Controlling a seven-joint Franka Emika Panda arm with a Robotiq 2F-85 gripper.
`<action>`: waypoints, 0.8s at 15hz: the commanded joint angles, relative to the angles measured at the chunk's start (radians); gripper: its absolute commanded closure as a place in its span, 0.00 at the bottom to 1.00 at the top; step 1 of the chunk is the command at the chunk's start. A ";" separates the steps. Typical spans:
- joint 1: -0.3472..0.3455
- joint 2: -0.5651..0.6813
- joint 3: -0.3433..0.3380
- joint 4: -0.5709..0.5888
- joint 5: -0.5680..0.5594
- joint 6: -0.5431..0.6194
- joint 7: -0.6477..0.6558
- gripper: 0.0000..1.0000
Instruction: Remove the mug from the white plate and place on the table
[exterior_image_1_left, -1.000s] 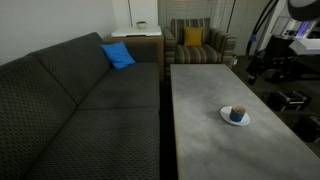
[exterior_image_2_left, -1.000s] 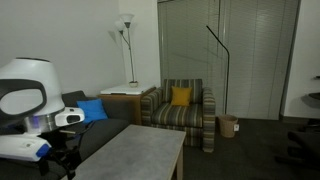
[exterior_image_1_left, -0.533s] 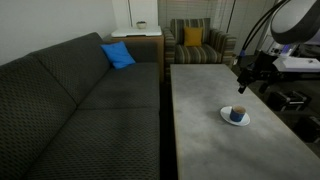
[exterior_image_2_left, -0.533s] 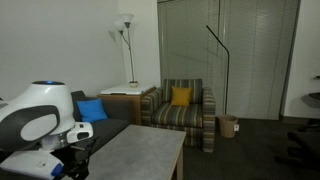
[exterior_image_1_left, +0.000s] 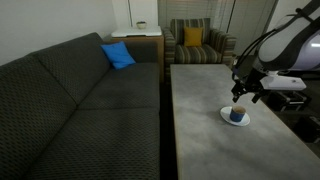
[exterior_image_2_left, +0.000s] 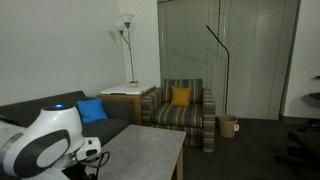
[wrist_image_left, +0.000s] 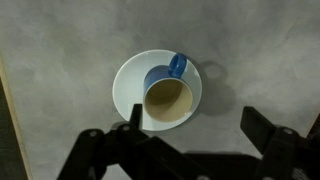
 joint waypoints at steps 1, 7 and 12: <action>0.024 -0.029 -0.014 -0.037 -0.008 0.040 0.008 0.00; 0.142 0.057 -0.116 0.041 0.010 0.029 0.172 0.00; 0.190 0.098 -0.164 0.052 0.023 0.014 0.290 0.00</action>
